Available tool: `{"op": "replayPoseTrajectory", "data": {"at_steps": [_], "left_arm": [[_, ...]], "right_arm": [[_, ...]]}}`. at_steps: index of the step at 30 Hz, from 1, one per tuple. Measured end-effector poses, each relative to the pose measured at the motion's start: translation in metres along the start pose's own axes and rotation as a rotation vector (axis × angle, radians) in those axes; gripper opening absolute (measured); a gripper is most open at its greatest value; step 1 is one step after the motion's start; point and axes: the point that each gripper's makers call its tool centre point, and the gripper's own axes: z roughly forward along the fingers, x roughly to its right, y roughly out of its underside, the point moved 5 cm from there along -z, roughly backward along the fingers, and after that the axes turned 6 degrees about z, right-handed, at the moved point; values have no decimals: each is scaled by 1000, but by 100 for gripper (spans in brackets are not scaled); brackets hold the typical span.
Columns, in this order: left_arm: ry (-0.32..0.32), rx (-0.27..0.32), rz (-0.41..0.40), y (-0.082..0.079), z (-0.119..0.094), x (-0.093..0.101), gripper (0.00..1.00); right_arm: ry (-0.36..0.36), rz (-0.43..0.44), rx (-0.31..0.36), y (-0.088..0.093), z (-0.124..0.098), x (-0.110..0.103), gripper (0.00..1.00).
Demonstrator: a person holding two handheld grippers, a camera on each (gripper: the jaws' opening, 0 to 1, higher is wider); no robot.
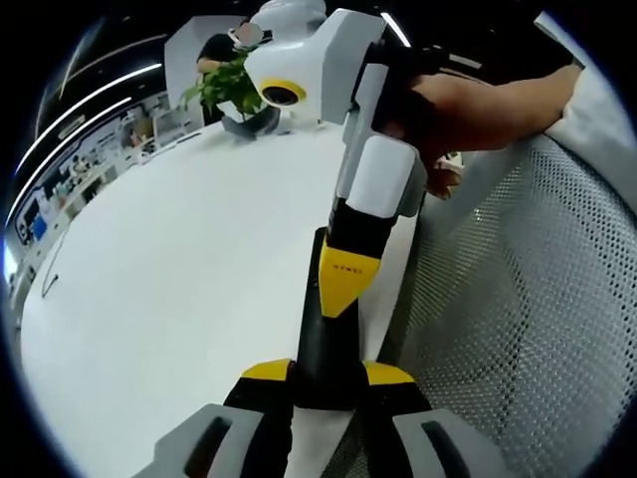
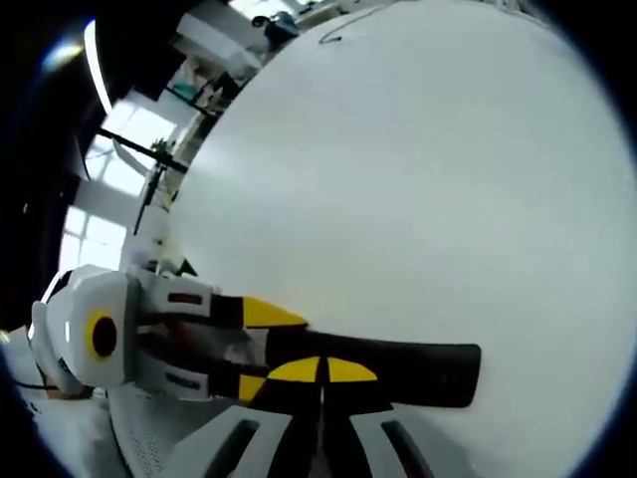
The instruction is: Press the specified remote control buttons in sequence, fully releasing each button before pressing the next.
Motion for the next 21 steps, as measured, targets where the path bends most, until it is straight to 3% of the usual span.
{"op": "replayPoseTrajectory", "data": {"at_steps": [9, 15, 21], "left_arm": [[-1, 1, 0, -1, 0, 0, 24], [-1, 9, 4, -1, 0, 0, 24], [-2, 20, 8, -1, 1, -1, 24]], "right_arm": [[35, -7, 12, -1, 0, -1, 0], [63, 33, 10, -2, 1, 0, 0], [116, -55, 46, 0, 1, -4, 0]]}}
